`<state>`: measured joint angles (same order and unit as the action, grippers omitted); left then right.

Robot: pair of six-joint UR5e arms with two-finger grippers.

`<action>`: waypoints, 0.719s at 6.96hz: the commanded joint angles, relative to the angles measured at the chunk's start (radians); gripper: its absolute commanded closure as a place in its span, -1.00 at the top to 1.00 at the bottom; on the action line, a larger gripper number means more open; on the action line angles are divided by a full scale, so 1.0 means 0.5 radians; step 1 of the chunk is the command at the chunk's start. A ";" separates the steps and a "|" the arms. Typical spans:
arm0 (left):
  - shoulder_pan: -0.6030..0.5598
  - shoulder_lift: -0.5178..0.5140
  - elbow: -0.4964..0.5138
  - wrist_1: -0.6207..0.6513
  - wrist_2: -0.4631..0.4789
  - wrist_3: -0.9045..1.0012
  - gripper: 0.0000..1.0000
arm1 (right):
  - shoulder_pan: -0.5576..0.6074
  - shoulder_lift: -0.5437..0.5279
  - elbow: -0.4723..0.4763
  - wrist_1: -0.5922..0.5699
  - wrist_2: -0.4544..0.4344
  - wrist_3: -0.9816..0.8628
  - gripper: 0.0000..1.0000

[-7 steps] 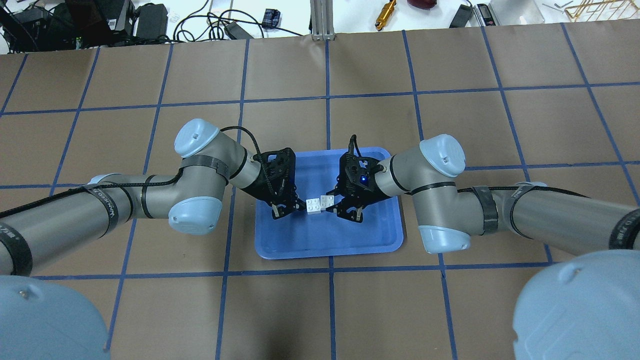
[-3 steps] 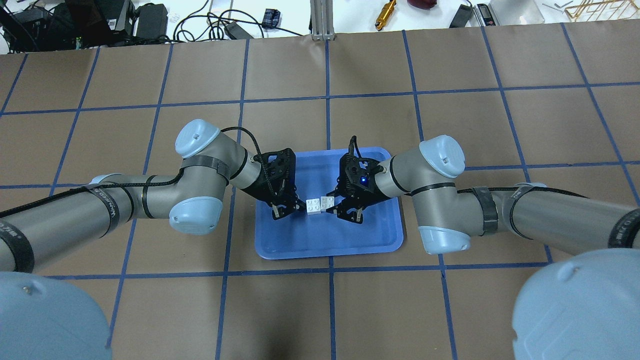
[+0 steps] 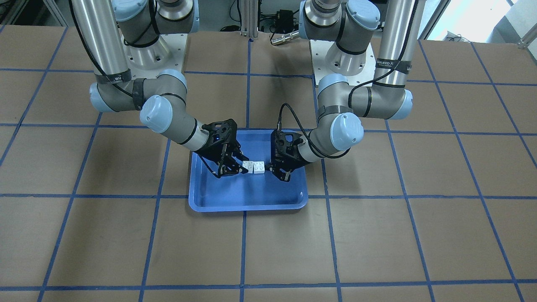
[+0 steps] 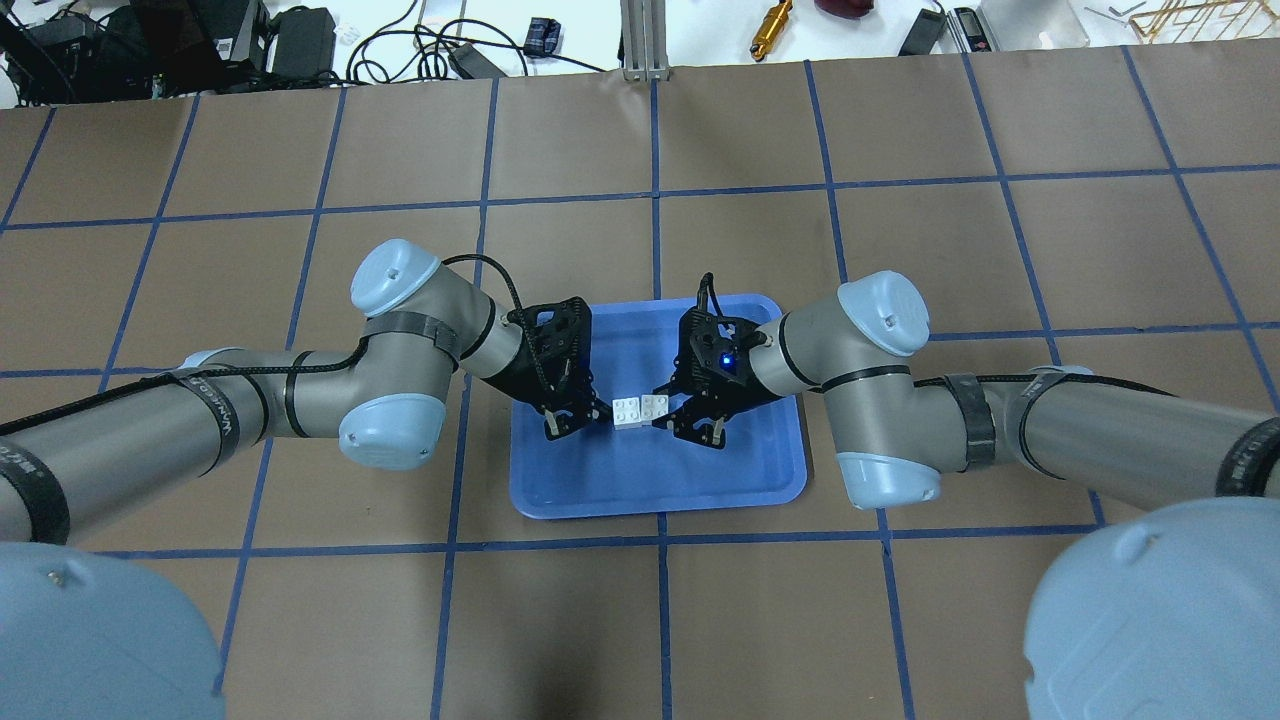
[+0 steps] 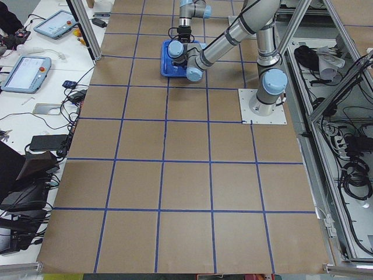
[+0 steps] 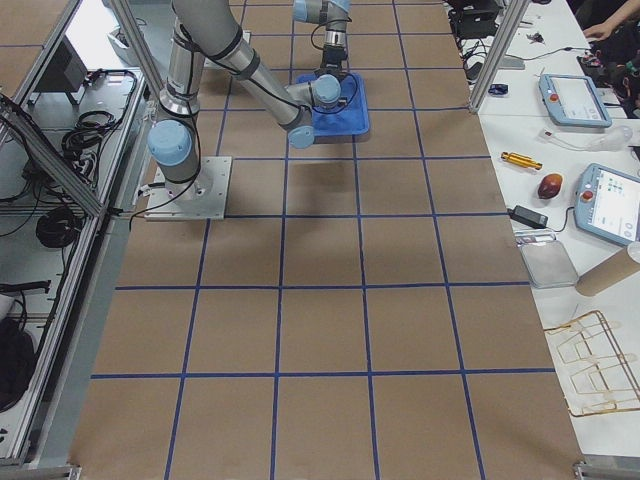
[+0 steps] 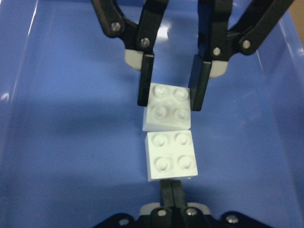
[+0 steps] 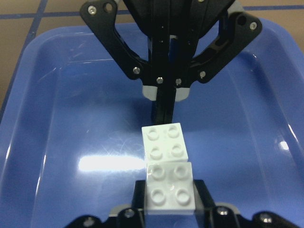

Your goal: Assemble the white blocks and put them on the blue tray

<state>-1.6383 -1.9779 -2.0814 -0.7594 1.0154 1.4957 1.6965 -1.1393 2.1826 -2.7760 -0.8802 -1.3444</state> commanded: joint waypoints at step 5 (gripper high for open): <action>0.000 -0.002 0.000 0.000 -0.003 0.000 -0.82 | 0.000 0.045 -0.003 -0.010 -0.001 0.127 -0.31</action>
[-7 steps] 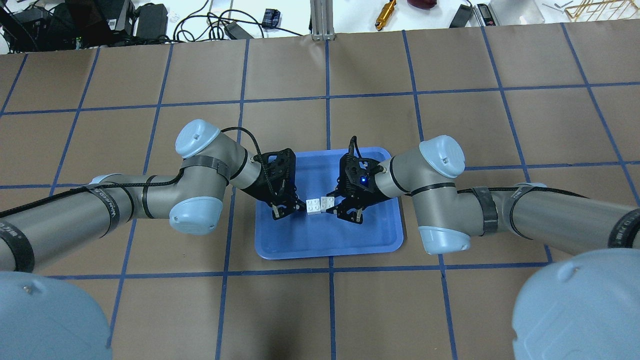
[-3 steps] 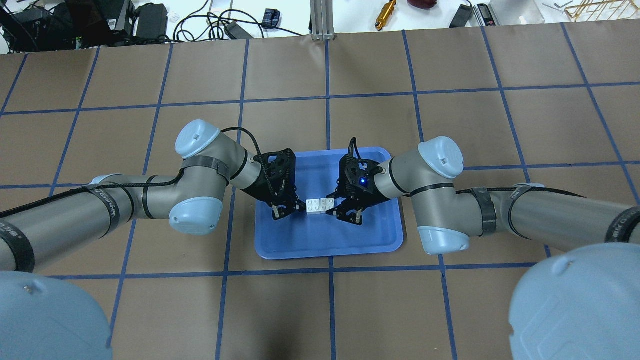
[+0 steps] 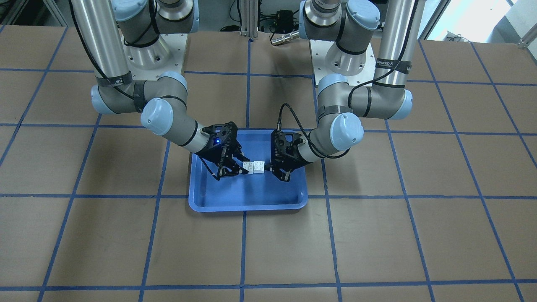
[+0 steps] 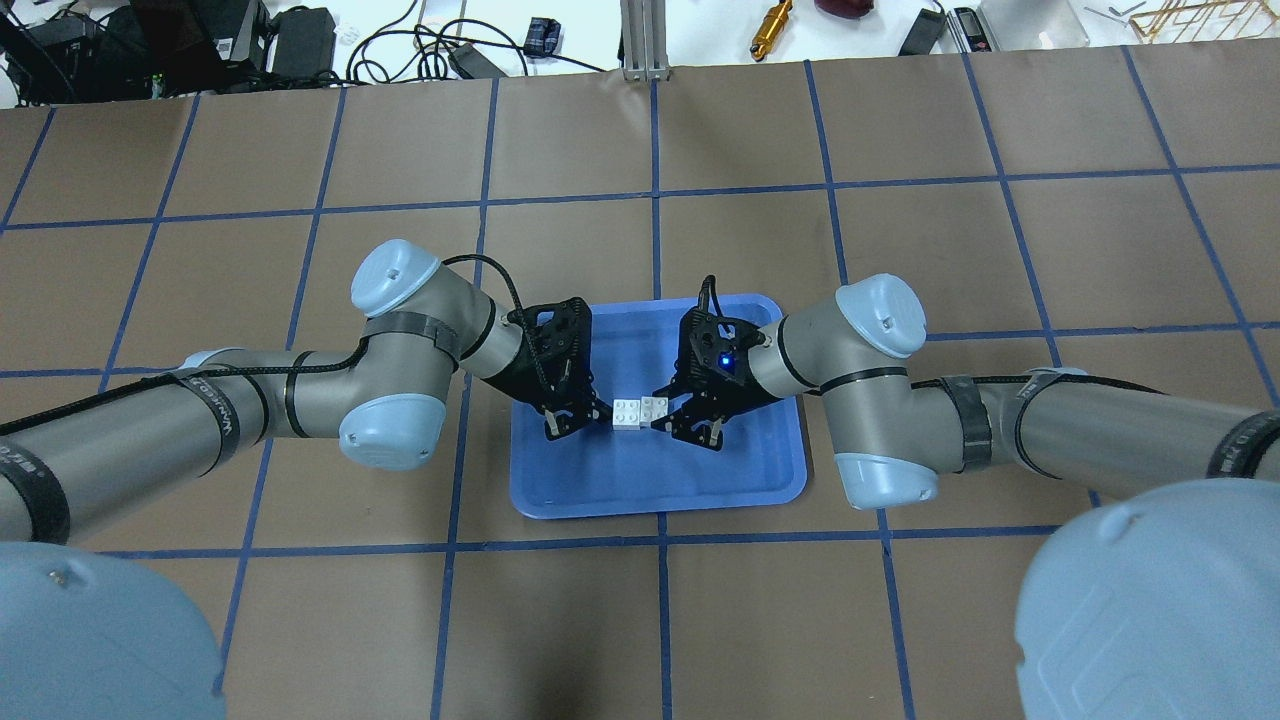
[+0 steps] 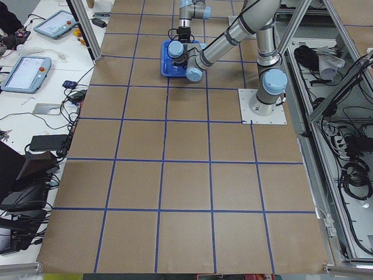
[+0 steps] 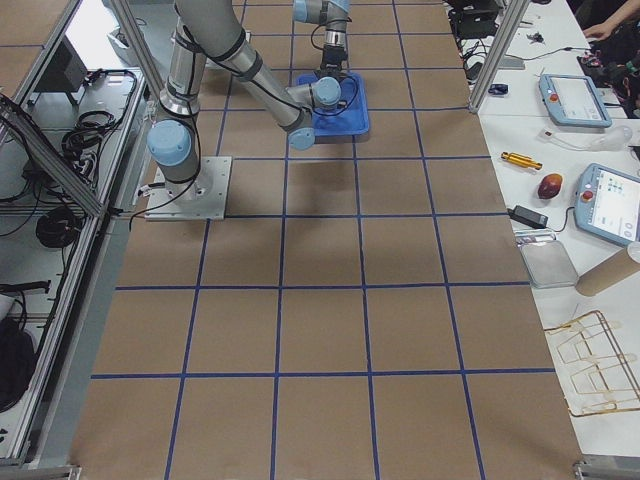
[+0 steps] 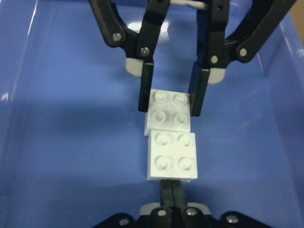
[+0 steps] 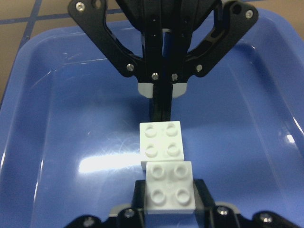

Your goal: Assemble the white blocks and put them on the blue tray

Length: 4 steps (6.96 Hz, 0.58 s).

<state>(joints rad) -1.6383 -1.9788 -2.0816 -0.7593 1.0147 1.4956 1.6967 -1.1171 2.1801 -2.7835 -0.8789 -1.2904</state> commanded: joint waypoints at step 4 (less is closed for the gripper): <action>0.000 -0.006 0.003 0.003 -0.008 -0.021 -0.81 | 0.000 -0.015 0.039 0.002 0.003 0.120 -0.07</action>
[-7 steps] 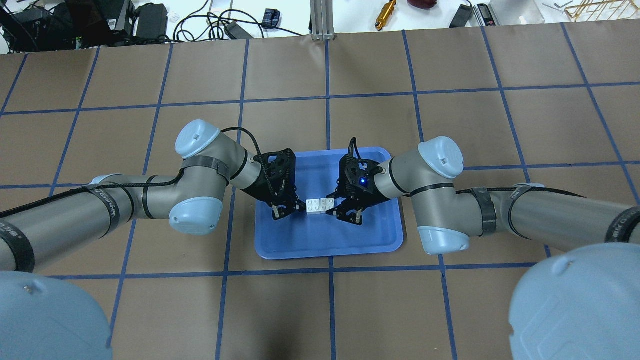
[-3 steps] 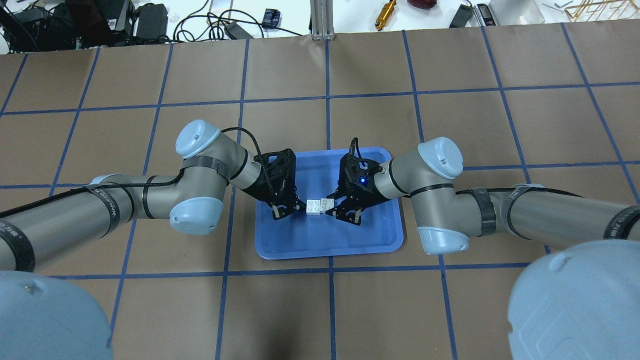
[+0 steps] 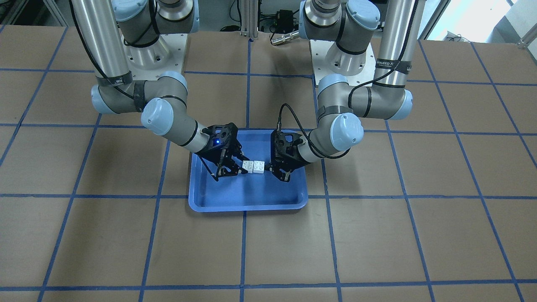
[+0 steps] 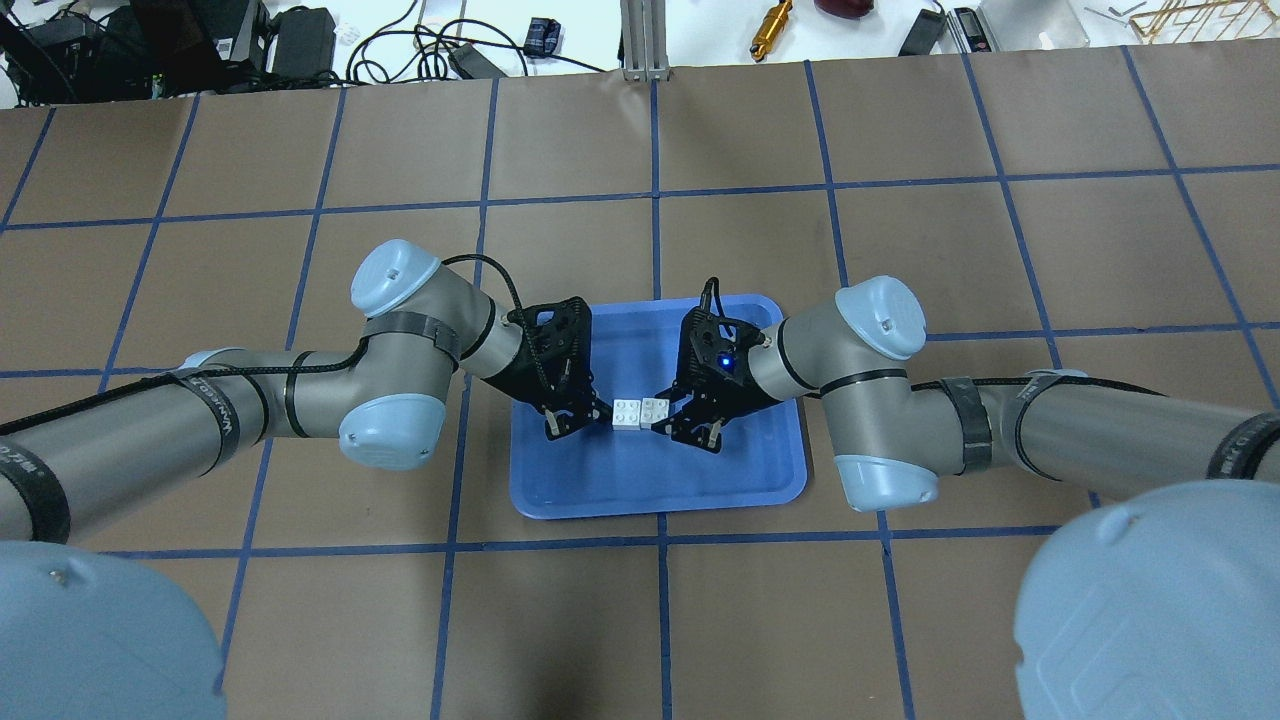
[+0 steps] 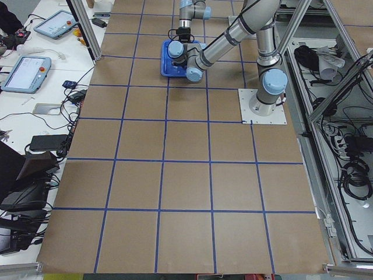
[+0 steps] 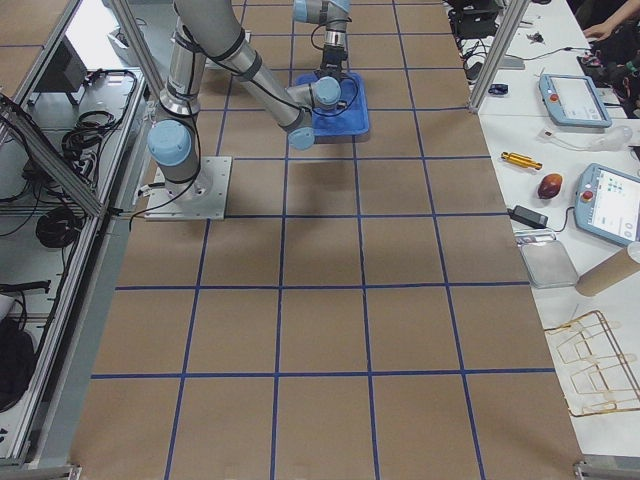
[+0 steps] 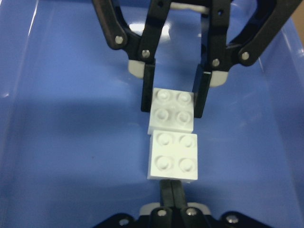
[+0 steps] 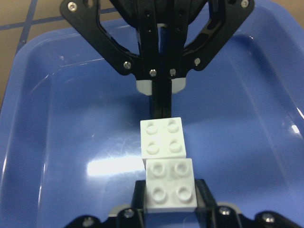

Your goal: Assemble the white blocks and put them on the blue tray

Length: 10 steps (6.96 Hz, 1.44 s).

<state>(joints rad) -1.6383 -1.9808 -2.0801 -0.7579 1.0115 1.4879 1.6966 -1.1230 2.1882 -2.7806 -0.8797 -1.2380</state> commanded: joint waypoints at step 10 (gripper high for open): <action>0.000 0.001 0.003 -0.003 -0.029 -0.009 -0.78 | -0.018 -0.331 0.005 0.042 -0.112 0.362 0.06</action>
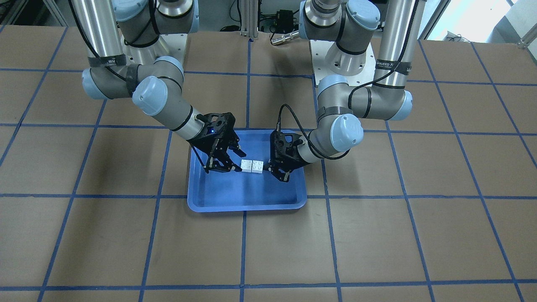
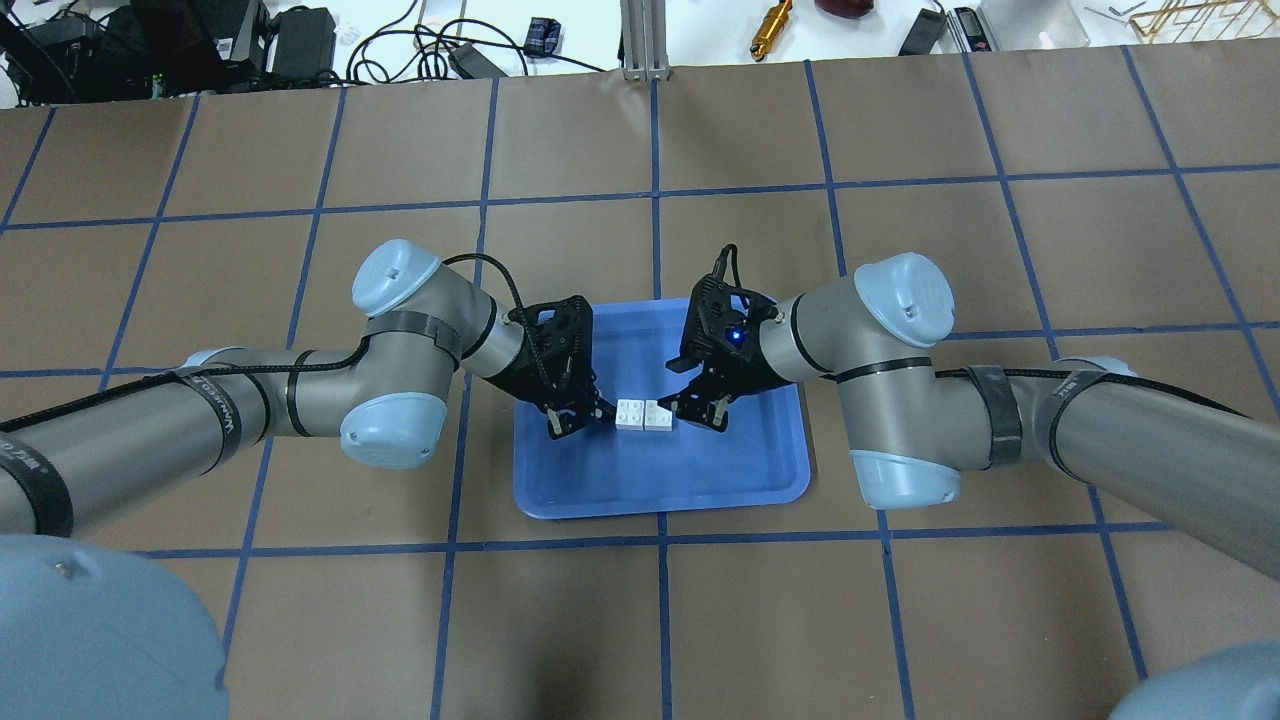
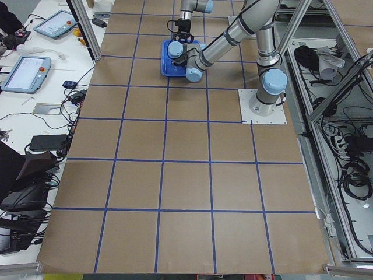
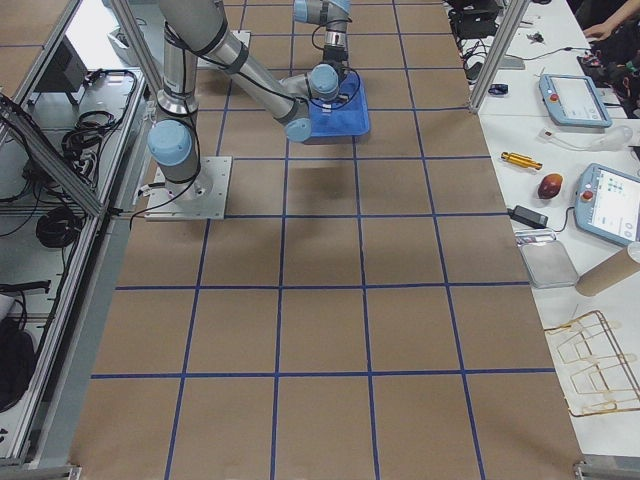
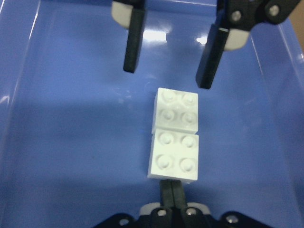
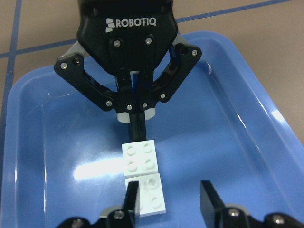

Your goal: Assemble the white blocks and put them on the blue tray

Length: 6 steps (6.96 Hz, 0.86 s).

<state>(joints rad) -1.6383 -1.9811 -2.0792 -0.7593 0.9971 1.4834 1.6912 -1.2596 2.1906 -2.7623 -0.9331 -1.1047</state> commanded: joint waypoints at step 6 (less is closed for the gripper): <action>-0.003 0.001 0.013 0.003 0.000 -0.077 -0.77 | -0.099 -0.321 -0.508 0.836 -0.562 1.420 0.07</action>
<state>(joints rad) -1.6385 -1.9804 -2.0727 -0.7578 0.9971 1.4509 1.6547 -1.3807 2.0225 -2.5480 -1.1463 -0.4800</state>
